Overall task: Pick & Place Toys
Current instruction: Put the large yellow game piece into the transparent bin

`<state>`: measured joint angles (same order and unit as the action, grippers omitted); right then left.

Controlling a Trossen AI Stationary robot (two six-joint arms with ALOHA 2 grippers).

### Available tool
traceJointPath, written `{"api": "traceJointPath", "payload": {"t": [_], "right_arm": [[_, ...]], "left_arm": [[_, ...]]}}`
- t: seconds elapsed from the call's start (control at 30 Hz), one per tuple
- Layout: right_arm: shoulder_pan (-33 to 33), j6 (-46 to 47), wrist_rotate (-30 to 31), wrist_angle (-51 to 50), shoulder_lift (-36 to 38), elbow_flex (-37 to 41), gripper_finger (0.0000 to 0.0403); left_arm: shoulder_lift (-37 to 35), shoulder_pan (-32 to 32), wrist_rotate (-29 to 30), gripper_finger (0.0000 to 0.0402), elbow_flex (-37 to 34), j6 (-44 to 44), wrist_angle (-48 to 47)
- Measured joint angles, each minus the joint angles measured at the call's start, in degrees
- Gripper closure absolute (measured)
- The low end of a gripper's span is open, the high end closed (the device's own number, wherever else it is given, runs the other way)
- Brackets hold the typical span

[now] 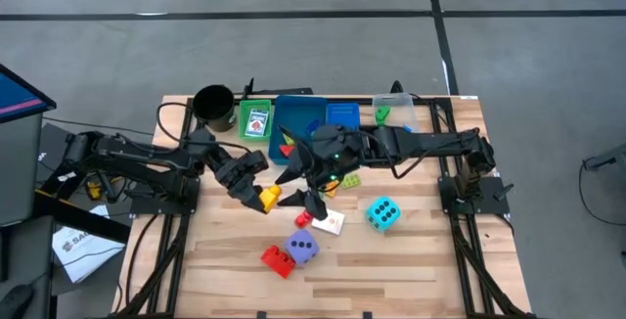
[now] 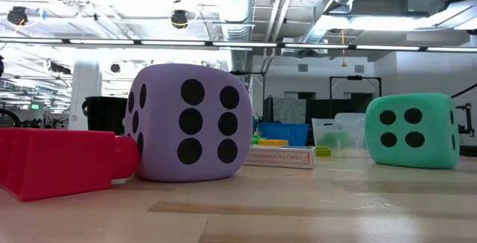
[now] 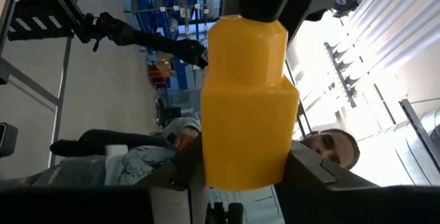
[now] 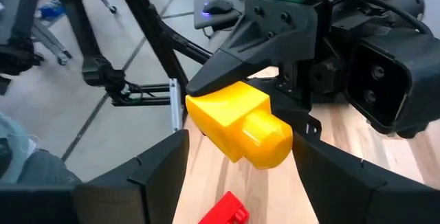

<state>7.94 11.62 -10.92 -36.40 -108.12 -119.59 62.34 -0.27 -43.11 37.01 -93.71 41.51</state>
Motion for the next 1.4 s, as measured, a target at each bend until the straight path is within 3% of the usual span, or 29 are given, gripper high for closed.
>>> {"api": "traceJointPath", "payload": {"t": [0.13,0.43,0.6,0.73,1.2,1.4], "right_arm": [[0.0,0.0,-3.1,3.8,0.0,0.0,0.0147],[0.2,-0.6,-2.9,5.0,-1.1,-0.2,0.0147],[0.3,-2.5,-3.1,8.5,-4.8,-0.2,0.0147],[0.5,-2.9,-4.3,8.6,-7.3,-0.1,0.0147],[-0.1,-2.6,-4.1,4.1,-5.7,0.1,0.0149],[-0.1,-2.8,-4.2,4.0,-5.6,0.1,0.0179]], "left_arm": [[0.5,0.0,0.8,0.0284,0.0,0.0,-0.2],[2.1,0.0,0.5,0.0284,1.7,-0.2,1.4],[3.2,-0.1,-2.5,0.0279,3.6,0.0,2.2],[3.7,-0.6,-5.9,0.0277,3.3,-1.1,-3.7],[3.7,-0.7,-11.3,0.0284,3.7,0.3,-3.1],[3.7,-0.7,-11.7,0.0278,3.7,0.4,-3.1]]}}
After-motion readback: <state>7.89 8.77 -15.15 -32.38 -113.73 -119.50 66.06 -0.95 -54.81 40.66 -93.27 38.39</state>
